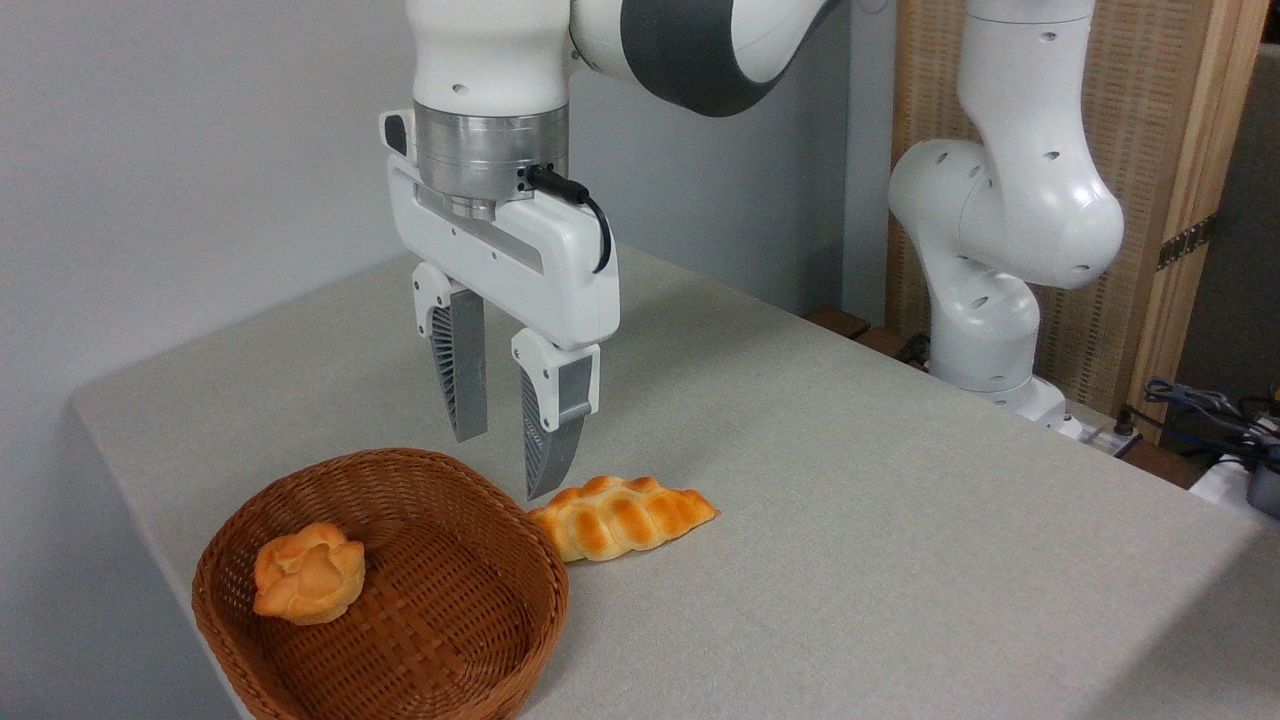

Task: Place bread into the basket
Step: 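Move the open gripper toward the braided bread roll beside the basket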

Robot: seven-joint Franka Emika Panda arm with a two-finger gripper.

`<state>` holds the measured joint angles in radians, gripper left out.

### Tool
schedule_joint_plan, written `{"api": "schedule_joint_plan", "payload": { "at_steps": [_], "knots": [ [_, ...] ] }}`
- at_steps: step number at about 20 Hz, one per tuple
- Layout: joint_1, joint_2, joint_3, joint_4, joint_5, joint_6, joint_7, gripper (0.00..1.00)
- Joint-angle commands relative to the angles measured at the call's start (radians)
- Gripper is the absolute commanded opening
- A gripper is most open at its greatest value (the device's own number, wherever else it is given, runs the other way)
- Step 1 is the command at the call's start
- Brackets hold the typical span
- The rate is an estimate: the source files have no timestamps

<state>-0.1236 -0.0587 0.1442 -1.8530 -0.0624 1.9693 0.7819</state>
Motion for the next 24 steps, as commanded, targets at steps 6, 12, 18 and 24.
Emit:
{"api": "schedule_joint_plan", "payload": {
  "at_steps": [6, 12, 18, 24],
  "knots": [
    [-0.005, -0.029, 0.005, 0.006, -0.008, -0.026, -0.004, 1.00],
    [-0.007, -0.029, 0.003, 0.006, -0.008, -0.030, -0.004, 1.00],
    [-0.007, -0.029, 0.005, 0.006, -0.008, -0.058, -0.001, 1.00],
    [-0.007, -0.029, 0.005, 0.003, -0.007, -0.081, 0.016, 1.00]
  ]
}}
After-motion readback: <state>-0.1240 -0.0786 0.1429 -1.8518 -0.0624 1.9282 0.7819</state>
